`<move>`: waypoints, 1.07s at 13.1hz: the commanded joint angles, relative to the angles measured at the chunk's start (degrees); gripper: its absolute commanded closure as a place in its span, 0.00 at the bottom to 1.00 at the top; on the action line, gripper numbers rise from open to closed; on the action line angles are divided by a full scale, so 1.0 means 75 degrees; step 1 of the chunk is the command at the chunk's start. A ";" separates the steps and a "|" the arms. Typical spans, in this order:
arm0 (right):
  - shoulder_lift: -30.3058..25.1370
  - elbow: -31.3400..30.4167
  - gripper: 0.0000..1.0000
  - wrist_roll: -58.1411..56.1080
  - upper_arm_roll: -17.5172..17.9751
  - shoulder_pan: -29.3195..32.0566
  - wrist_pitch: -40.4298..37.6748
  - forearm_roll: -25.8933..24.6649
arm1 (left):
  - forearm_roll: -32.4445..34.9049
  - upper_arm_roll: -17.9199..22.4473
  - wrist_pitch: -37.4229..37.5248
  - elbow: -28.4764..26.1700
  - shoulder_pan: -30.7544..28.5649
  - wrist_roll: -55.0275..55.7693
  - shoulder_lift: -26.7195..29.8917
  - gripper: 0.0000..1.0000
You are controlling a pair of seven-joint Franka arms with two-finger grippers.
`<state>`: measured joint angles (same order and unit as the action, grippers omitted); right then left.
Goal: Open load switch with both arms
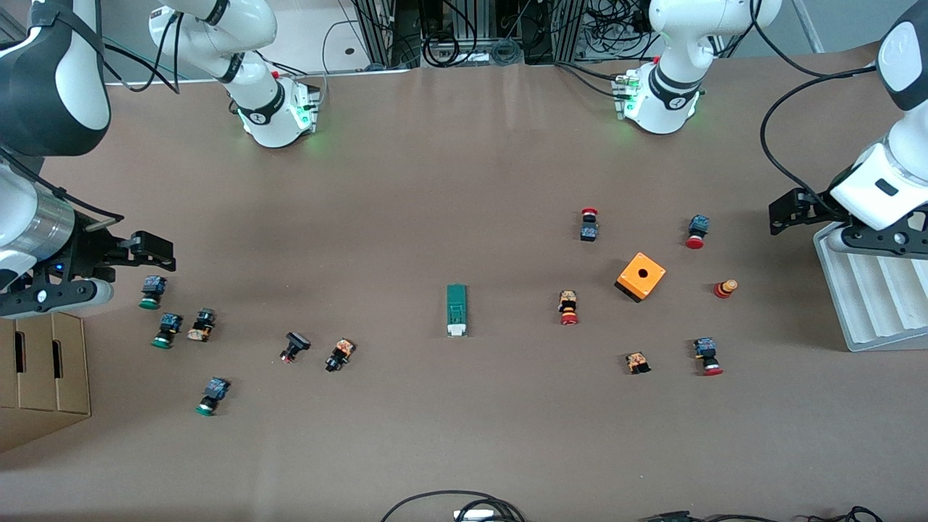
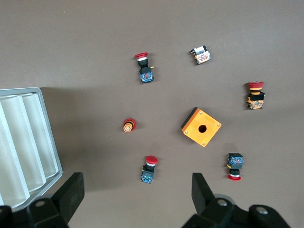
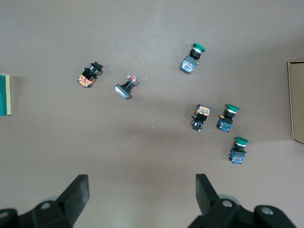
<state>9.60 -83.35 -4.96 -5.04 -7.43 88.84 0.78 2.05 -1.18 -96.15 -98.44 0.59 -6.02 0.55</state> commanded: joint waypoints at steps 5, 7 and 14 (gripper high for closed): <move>-0.0085 0.0028 0.00 0.0040 -0.0019 -0.0017 -0.0091 0.0107 | 0.0090 0.0017 0.0023 0.0199 0.0050 0.0100 -0.0097 0.00; -0.0085 0.0028 0.00 0.0040 -0.0019 -0.0017 -0.0091 0.0107 | 0.0090 0.0017 0.0023 0.0199 0.0050 0.0111 -0.0097 0.00; -0.0073 0.0028 0.00 0.0040 -0.0101 0.0181 -0.0114 0.0691 | 0.0055 -0.0181 0.0093 0.0293 0.0121 0.0779 -0.0097 0.00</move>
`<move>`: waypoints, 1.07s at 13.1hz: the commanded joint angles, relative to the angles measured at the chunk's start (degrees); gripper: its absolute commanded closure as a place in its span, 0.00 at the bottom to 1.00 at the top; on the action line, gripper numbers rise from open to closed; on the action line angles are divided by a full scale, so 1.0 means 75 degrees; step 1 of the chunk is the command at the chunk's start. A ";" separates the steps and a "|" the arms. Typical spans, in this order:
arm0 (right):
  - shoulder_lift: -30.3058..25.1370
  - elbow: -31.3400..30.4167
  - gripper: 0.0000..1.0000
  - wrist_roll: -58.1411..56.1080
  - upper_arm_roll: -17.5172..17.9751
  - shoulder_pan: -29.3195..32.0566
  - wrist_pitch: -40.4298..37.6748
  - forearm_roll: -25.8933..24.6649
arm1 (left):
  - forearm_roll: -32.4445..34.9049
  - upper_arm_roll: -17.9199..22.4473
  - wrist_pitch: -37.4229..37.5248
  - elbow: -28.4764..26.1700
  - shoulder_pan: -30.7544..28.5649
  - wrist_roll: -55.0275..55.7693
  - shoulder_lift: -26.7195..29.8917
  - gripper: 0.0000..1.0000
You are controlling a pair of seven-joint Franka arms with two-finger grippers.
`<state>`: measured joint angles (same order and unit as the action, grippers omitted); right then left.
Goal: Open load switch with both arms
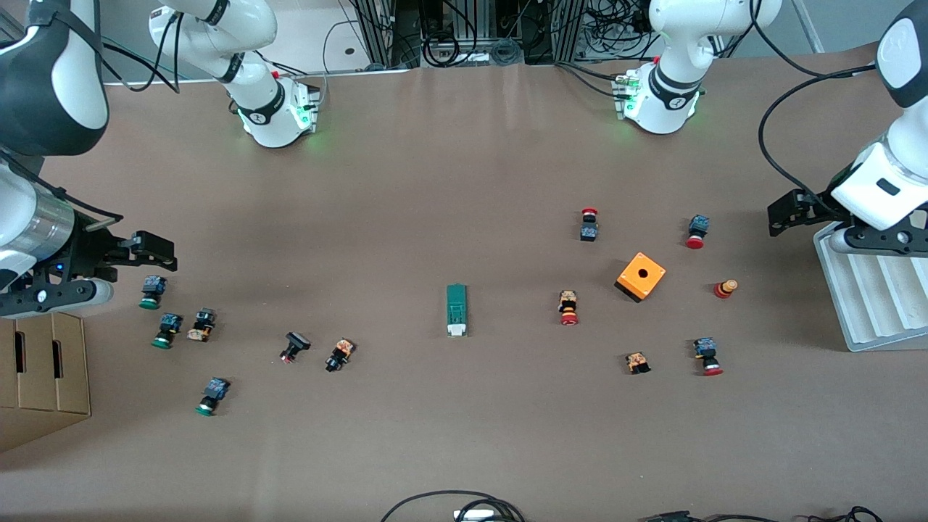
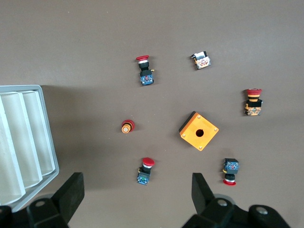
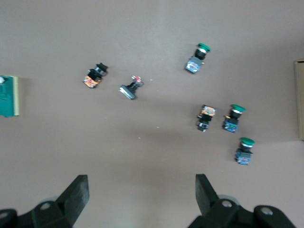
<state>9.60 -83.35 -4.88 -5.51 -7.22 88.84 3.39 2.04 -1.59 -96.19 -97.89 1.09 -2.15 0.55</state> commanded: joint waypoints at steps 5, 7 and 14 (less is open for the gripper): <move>-0.0073 0.0028 0.00 -0.0051 -0.0062 0.0178 -0.0044 0.0193 | 0.0067 -0.0840 0.0308 0.0395 0.0054 0.1525 -0.0096 0.00; -0.0073 0.0028 0.00 -0.0064 -0.0179 0.0178 -0.0044 0.0170 | 0.0067 -0.1332 0.0379 0.0454 0.0054 0.2416 -0.0097 0.00; -0.0084 0.0028 0.00 0.0018 -0.0473 0.0096 -0.0021 -0.0333 | 0.0067 -0.2973 0.0286 0.1097 0.0054 0.5183 -0.0751 0.00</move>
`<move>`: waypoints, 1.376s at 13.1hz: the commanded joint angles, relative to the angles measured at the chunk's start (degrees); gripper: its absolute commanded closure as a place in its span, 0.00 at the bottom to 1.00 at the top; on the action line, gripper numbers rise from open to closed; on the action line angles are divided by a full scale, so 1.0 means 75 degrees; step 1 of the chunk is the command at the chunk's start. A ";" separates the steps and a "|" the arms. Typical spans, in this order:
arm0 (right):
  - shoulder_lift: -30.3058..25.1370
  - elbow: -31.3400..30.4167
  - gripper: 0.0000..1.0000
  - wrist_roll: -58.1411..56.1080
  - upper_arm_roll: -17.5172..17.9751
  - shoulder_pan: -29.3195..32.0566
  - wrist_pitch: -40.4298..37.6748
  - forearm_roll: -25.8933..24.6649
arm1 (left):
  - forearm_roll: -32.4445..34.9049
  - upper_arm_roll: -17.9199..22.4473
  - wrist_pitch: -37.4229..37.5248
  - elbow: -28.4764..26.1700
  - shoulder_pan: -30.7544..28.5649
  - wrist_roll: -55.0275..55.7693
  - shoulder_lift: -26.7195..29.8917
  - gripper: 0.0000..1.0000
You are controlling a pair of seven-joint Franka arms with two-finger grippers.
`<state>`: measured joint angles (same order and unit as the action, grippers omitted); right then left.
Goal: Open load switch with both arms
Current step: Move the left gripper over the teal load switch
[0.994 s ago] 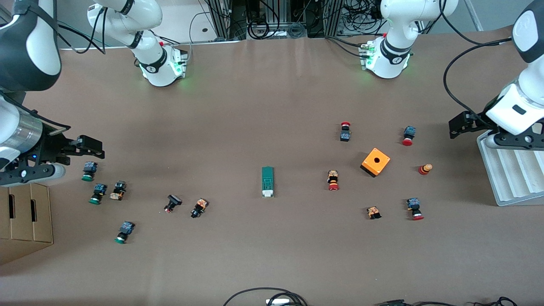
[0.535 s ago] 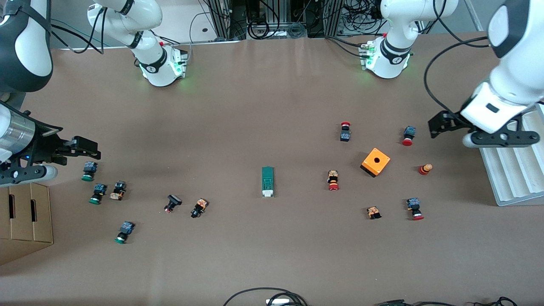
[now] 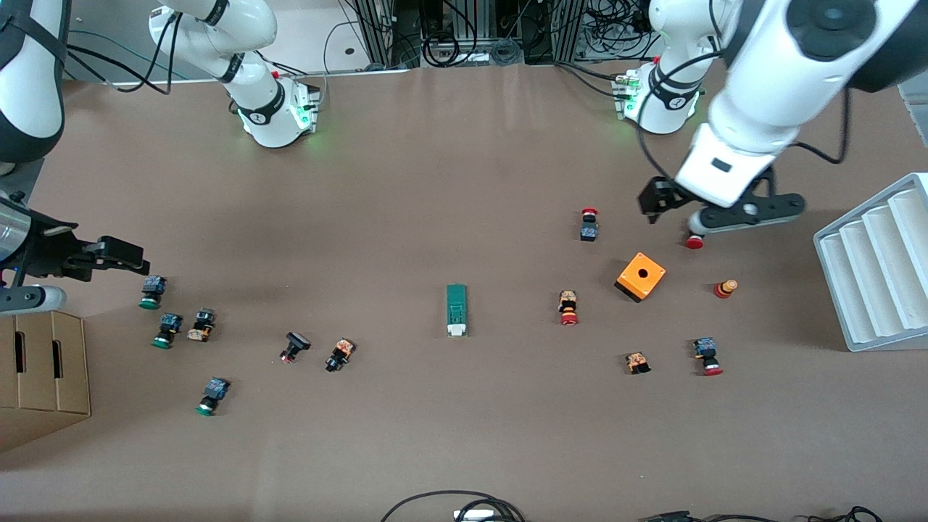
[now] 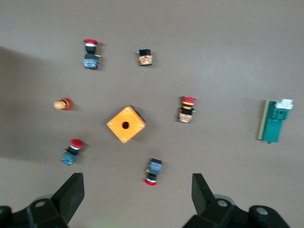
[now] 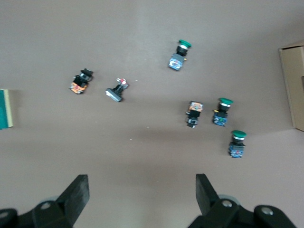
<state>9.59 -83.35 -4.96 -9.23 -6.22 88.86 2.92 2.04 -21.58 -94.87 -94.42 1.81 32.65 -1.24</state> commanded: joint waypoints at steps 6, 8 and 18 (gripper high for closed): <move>-0.0084 0.0028 0.00 0.0040 0.0012 0.0008 -0.0024 -0.0272 | 0.1087 -0.0768 -0.0134 0.1104 0.1080 0.2380 -0.1309 0.00; -0.0095 0.0028 0.00 0.0028 -0.0023 0.0032 -0.0024 -0.0261 | 0.1309 -0.0768 -0.0474 0.1117 0.1433 0.3167 -0.1509 0.00; -0.0364 -0.0276 0.00 -0.0042 0.0314 0.0590 0.0526 -0.0167 | 0.3816 -0.0768 -0.1916 0.1035 0.3507 0.6214 -0.2926 0.00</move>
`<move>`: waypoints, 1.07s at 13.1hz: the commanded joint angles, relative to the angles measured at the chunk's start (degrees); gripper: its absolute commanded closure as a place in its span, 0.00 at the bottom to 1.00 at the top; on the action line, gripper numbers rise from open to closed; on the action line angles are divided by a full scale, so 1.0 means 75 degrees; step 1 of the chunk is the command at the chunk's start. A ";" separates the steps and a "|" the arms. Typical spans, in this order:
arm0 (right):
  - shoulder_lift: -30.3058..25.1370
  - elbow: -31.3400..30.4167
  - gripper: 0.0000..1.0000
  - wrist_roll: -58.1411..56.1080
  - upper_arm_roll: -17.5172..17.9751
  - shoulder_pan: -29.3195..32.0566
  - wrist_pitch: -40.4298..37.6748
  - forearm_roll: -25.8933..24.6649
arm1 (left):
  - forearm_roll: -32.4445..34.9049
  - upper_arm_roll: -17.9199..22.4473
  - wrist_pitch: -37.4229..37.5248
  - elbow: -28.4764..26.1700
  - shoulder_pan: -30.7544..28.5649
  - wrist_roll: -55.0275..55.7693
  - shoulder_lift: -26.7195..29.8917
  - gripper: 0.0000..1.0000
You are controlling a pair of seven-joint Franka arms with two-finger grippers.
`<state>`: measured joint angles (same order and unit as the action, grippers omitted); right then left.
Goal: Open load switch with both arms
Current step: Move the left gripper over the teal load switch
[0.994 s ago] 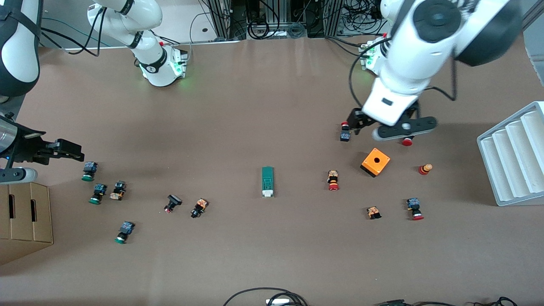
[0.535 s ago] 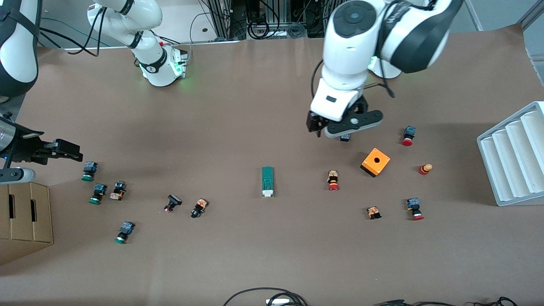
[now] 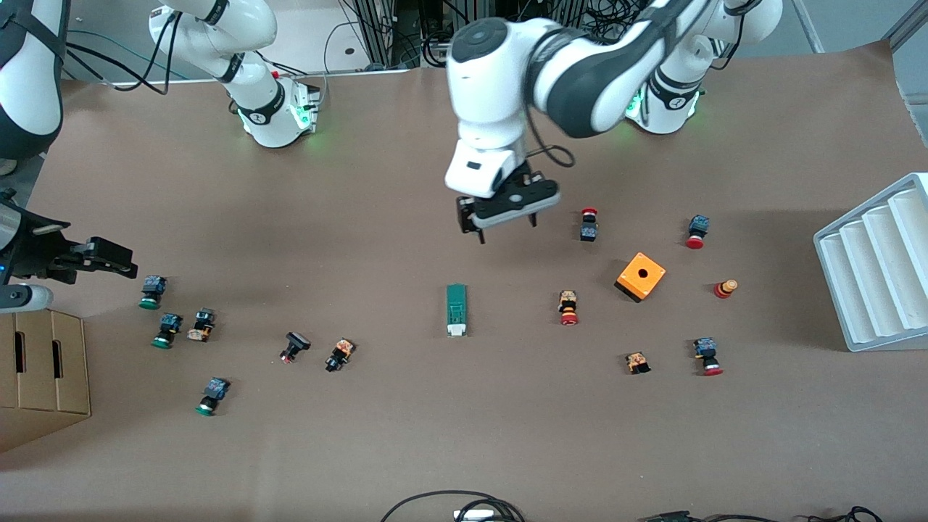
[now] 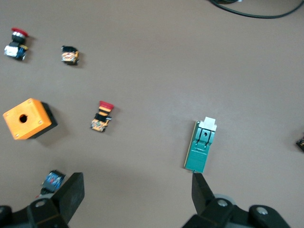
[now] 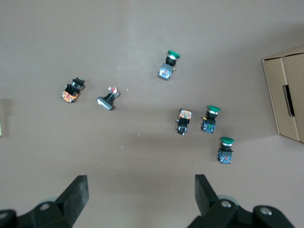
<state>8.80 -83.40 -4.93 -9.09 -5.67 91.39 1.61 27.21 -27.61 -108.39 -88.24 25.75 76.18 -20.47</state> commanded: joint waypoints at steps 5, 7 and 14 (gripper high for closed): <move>-0.0691 -0.1005 0.00 -0.0058 0.0696 0.0849 0.0727 0.0055 | 0.2216 0.0037 -0.0688 0.0141 0.1088 0.2400 -0.1288 0.00; -0.0763 -0.1138 0.00 -0.0058 0.0696 0.0826 0.0835 0.0055 | 0.3036 0.0037 -0.0921 0.0129 0.1323 0.3384 -0.1675 0.00; -0.0587 -0.1021 0.00 -0.0023 0.0696 0.0755 0.0566 0.0043 | 0.5543 0.0048 -0.0993 -0.0023 0.1898 0.5202 -0.2801 0.00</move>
<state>5.27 -89.93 -5.19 -3.86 0.08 95.93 1.64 63.65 -27.63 -115.57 -88.50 39.10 110.97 -39.49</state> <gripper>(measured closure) 0.000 0.000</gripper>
